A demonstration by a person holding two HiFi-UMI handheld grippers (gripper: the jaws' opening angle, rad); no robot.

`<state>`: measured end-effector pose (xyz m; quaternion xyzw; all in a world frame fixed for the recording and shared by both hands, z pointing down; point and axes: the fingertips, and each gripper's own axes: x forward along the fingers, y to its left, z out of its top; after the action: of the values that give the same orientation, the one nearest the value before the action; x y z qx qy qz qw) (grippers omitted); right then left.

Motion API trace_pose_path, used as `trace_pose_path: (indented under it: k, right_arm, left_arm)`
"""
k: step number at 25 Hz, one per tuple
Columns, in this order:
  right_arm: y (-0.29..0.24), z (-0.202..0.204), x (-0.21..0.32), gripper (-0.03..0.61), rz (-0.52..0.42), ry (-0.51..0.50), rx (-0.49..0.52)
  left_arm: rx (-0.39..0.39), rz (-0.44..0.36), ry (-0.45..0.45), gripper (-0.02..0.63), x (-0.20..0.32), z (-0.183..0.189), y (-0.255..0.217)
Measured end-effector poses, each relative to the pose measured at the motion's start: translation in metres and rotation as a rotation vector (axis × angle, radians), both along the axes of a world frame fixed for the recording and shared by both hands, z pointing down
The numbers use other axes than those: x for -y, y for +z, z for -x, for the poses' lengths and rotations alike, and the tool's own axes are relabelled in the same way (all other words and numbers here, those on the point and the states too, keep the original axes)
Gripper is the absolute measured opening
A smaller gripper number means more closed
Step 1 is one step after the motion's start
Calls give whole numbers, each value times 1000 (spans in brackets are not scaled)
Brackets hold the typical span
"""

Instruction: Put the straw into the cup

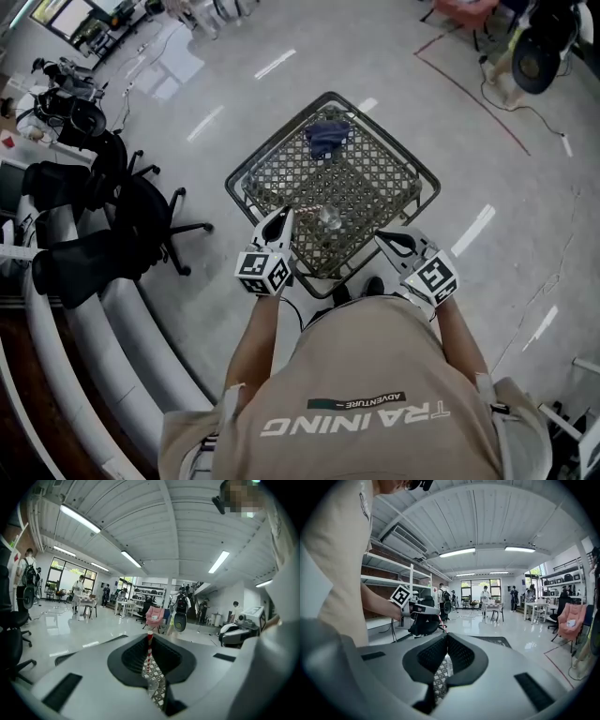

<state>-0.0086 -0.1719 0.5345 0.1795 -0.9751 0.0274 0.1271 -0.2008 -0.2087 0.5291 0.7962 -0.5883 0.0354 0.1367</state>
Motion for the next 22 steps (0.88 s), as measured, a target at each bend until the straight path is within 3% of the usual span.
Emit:
trace_pose_path:
  k: [14, 22]
  right_arm:
    - [-3, -1, 9, 18, -32, 36, -36]
    - [-4, 9, 20, 18, -57, -2, -62]
  left_arm:
    - [102, 155, 146, 35, 29, -29, 76]
    - [166, 231, 166, 35, 34, -45, 114]
